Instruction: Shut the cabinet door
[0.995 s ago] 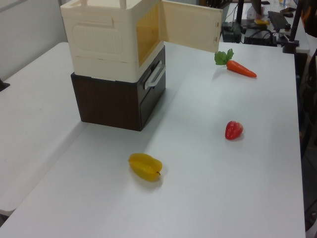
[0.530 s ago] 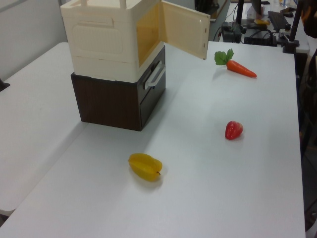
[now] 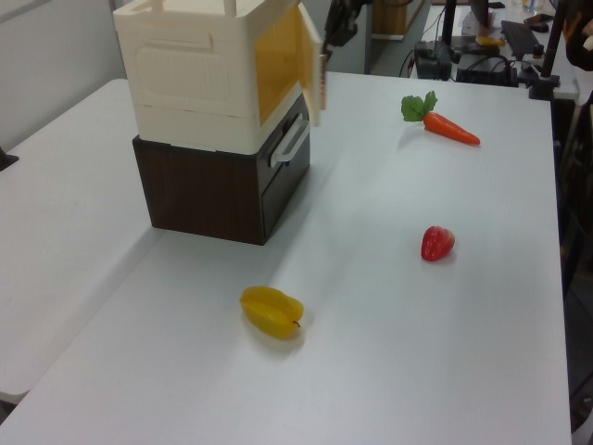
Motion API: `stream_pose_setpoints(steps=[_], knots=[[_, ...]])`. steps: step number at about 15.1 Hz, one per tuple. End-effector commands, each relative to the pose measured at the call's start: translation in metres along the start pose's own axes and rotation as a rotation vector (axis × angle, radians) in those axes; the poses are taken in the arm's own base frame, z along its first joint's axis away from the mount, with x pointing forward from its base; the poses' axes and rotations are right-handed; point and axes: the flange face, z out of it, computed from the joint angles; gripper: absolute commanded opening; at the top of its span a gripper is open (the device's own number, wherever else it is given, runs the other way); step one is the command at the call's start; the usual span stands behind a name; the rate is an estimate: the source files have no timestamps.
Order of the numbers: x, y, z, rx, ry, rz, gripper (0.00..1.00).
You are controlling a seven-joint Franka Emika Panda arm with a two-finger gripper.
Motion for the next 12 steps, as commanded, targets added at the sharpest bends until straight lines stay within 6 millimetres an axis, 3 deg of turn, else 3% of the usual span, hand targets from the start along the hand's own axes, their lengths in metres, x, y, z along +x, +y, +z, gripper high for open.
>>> stream_pose_setpoints(steps=[1,5,12], knots=[[0.016,-0.006,0.015,-0.040,0.100,0.141,0.01],[0.028,-0.006,0.019,-0.080,0.213,0.282,0.01],[0.031,-0.007,0.035,-0.097,0.241,0.302,0.02]])
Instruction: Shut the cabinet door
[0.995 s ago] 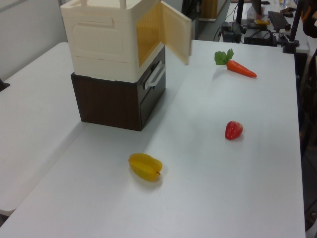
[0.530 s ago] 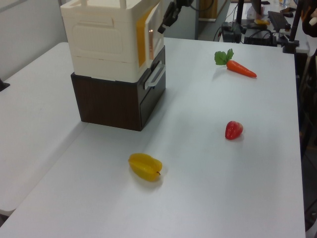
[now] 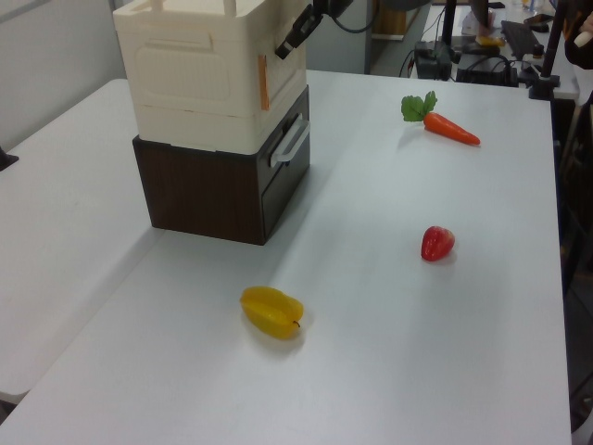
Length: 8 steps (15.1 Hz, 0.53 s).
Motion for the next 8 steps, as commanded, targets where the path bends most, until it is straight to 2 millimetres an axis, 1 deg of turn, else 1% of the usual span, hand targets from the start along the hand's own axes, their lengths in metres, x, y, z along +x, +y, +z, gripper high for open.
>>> stream_pose_setpoints(steps=[1,2,3,5,8], knots=[[0.002,-0.002,0.003,-0.003,0.020,0.025,0.02],[0.001,-0.001,0.000,-0.003,0.012,0.024,0.02],[0.001,-0.002,-0.007,0.006,0.009,0.027,0.02],[-0.013,0.001,-0.024,0.060,-0.154,0.051,0.02],[-0.041,0.022,-0.059,0.110,-0.392,0.077,0.03]])
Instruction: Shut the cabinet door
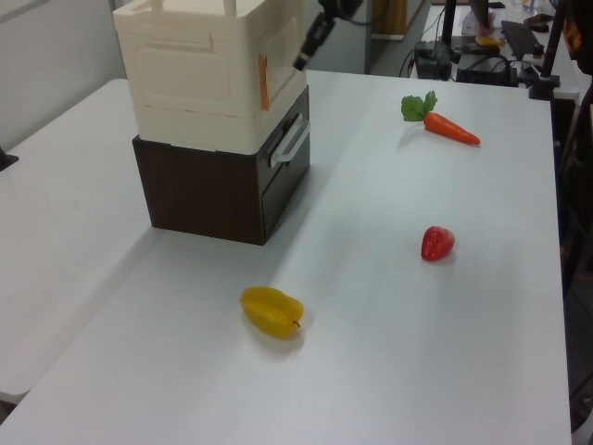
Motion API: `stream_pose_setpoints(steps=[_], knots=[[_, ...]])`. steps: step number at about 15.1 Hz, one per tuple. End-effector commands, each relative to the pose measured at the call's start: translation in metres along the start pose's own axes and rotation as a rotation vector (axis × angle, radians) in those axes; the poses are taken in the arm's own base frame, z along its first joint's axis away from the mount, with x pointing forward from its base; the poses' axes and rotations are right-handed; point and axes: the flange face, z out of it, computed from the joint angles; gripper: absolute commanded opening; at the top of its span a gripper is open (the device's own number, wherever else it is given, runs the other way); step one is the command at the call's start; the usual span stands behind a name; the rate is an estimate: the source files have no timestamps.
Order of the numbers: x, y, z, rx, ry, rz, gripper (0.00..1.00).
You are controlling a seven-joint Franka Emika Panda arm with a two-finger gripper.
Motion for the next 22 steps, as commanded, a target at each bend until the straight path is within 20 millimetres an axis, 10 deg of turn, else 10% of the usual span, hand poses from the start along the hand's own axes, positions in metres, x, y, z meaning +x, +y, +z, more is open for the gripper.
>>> stream_pose_setpoints(steps=[1,5,9,22], knots=[[-0.043,0.023,-0.054,0.060,-0.260,0.050,0.04],[-0.085,0.050,-0.095,-0.039,-0.455,0.202,0.09],[-0.113,0.073,-0.111,-0.051,-0.524,0.269,1.00],[-0.122,0.084,-0.112,-0.090,-0.584,0.282,1.00]])
